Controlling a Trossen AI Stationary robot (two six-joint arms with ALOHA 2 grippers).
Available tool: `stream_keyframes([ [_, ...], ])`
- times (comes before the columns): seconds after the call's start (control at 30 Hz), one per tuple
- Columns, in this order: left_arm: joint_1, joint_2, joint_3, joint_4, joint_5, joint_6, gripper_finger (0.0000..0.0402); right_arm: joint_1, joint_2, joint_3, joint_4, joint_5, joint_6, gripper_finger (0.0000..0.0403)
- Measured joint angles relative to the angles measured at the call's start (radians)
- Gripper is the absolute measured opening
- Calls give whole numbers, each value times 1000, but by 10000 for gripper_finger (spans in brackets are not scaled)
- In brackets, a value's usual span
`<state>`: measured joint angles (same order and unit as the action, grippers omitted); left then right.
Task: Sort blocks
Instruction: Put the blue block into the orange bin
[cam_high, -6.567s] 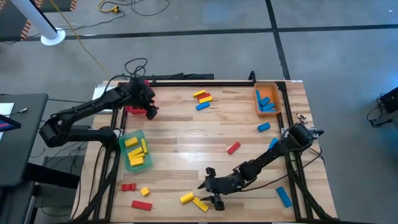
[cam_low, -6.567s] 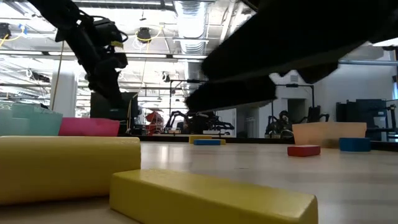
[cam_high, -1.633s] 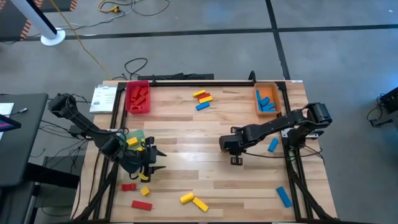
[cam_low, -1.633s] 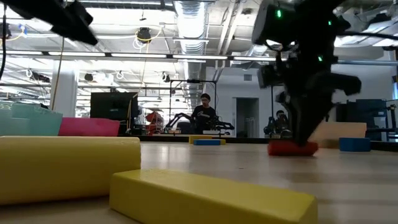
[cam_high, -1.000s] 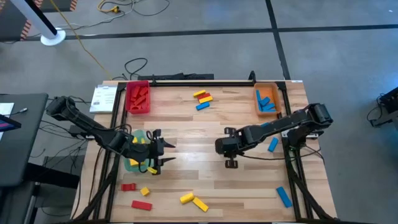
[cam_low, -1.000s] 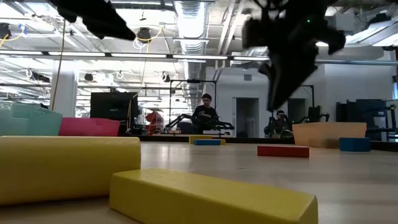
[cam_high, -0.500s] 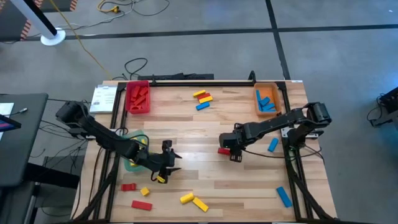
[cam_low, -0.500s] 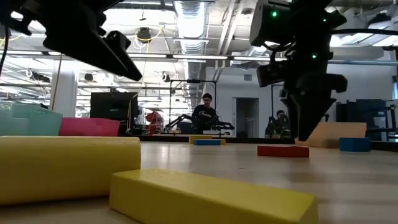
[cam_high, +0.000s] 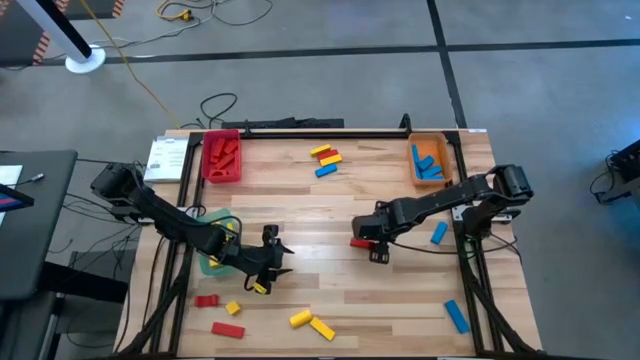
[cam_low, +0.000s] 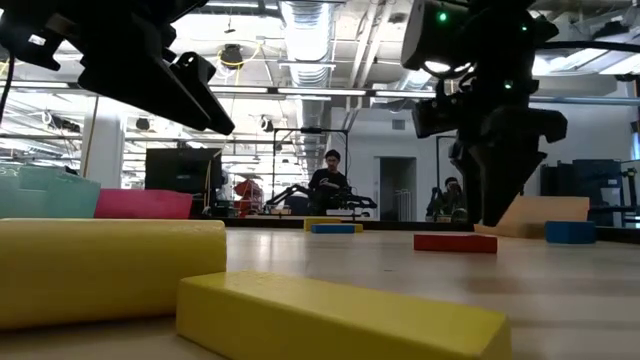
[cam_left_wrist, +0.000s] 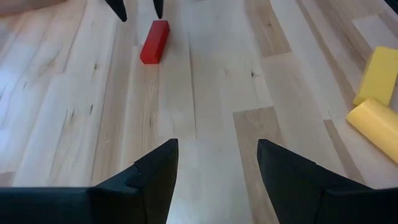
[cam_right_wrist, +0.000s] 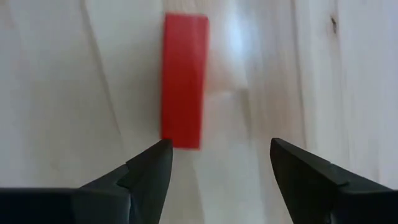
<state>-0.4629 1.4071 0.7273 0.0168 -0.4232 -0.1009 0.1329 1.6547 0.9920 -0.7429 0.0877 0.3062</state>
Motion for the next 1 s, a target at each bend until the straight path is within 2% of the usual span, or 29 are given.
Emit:
stream_keyframes([
  [0.4, 17, 0, 0, 0, -1, 14, 215, -66, 0, 0, -344, 168, 71, 286],
  [0.63, 27, 0, 0, 1, -1, 18, 215, -149, 1, -14, -375, 176, 17, 286],
  [1.0, 26, 0, 0, 0, -1, 23, 215, -292, 1, -172, -388, 176, -45, 286],
])
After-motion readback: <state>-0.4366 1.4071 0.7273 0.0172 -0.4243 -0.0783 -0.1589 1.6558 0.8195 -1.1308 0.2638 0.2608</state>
